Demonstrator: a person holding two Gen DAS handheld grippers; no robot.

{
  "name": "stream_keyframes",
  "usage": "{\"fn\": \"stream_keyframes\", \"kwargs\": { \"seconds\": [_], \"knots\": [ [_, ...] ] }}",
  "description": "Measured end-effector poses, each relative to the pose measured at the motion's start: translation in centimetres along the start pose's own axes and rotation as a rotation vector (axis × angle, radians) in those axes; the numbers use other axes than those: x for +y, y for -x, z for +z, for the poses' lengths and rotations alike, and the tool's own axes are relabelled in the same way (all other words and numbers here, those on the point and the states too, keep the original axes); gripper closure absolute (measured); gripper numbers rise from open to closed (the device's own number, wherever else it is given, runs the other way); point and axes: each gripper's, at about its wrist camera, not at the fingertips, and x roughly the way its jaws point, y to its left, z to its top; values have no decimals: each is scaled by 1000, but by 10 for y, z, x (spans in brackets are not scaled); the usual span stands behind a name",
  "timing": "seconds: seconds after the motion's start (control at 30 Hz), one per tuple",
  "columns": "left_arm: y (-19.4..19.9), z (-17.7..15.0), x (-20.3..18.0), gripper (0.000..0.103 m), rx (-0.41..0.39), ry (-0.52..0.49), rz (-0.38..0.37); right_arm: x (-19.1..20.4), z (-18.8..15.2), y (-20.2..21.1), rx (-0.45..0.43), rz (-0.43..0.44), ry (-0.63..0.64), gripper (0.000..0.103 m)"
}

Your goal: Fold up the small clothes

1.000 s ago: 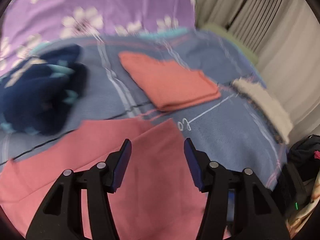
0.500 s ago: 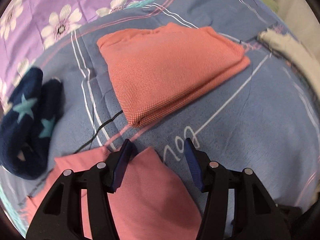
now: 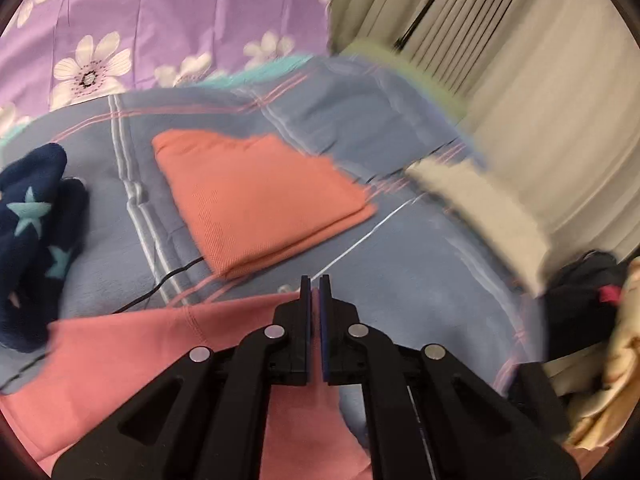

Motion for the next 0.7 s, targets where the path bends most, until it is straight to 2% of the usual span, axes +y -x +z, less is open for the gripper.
{"fn": "stream_keyframes", "kwargs": {
  "seconds": [0.07, 0.13, 0.2, 0.27, 0.33, 0.47, 0.63, 0.7],
  "knots": [
    [-4, -2, 13, 100, 7, 39, 77, 1, -1, 0, 0, -4, 7, 42],
    [-14, -5, 27, 99, 29, 61, 187, 0, -1, 0, -2, 3, 1, 42],
    [-13, -9, 39, 96, 23, 95, 235, -2, -1, 0, -3, 9, -6, 42],
    [-2, -11, 48, 83, 2, 124, 236, -2, -1, 0, -3, 8, -4, 42],
    [21, -16, 51, 62, -42, 117, 256, -3, 0, 0, -3, 9, -4, 42],
    [84, -46, 63, 59, -113, 70, 349, -4, 1, 0, -3, 16, -11, 42],
    [195, -121, 122, 58, -192, 214, 523, -5, 1, 1, -3, 21, -15, 42],
    [237, -160, 151, 58, -215, 309, 577, -5, 2, 1, -1, 22, -17, 41]
  ]
}}
